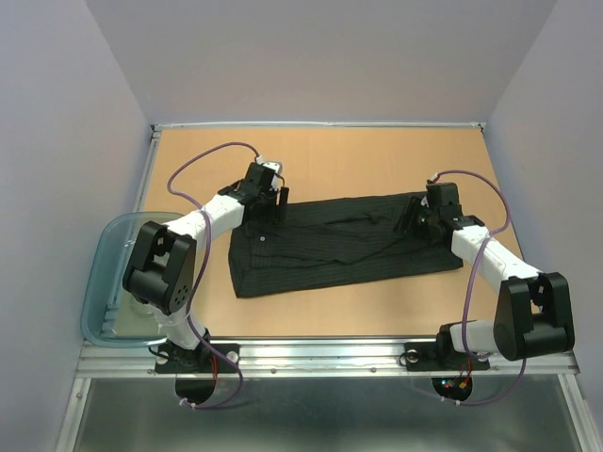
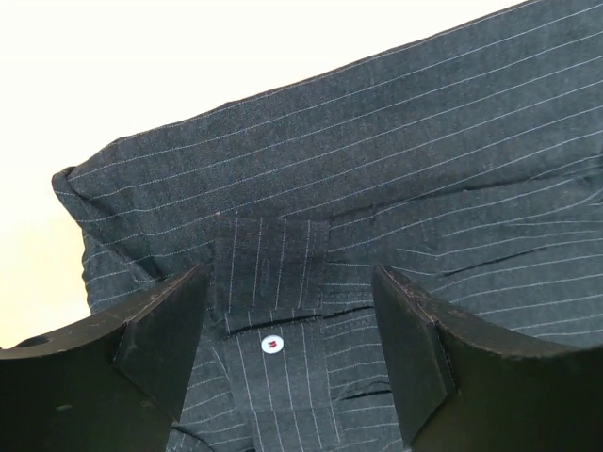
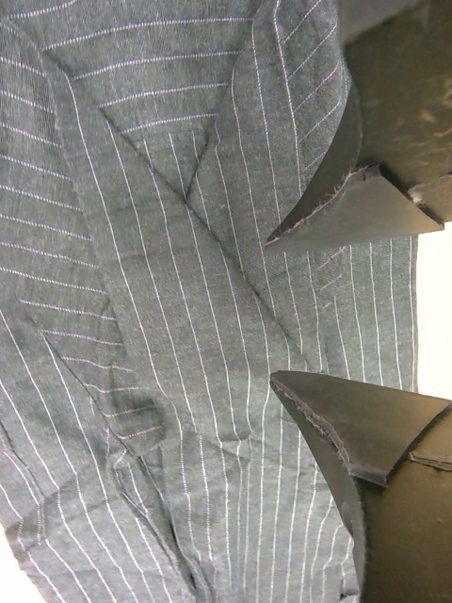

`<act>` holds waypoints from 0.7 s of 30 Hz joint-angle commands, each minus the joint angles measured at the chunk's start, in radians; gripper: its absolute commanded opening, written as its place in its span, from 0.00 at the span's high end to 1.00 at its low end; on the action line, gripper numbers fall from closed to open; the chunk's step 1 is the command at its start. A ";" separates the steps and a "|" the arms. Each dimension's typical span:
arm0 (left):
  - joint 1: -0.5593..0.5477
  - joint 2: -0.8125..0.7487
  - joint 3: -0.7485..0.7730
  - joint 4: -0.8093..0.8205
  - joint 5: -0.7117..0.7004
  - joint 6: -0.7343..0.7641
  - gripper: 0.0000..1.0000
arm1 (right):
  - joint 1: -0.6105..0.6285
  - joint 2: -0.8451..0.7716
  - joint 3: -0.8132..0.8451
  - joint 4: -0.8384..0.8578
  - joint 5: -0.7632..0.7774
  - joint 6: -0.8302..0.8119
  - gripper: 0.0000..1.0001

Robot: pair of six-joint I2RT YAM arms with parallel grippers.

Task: Fold and stack the long sleeve shirts
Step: Fold the shirt

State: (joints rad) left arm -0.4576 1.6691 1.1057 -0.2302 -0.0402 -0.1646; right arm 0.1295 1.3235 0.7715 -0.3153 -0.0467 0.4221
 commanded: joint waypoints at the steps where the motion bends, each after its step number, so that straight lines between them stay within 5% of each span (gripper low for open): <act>1: 0.026 0.026 0.026 0.002 -0.003 0.011 0.19 | -0.007 -0.027 0.055 -0.002 -0.041 -0.031 0.41; 21: 0.068 0.149 0.068 -0.017 0.128 0.013 0.39 | -0.008 -0.029 0.026 -0.001 -0.010 0.000 0.41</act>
State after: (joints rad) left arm -0.3889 1.8305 1.1679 -0.2291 0.0666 -0.1448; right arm 0.1295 1.2968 0.7715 -0.3157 -0.0891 0.4053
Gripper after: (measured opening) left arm 0.619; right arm 0.591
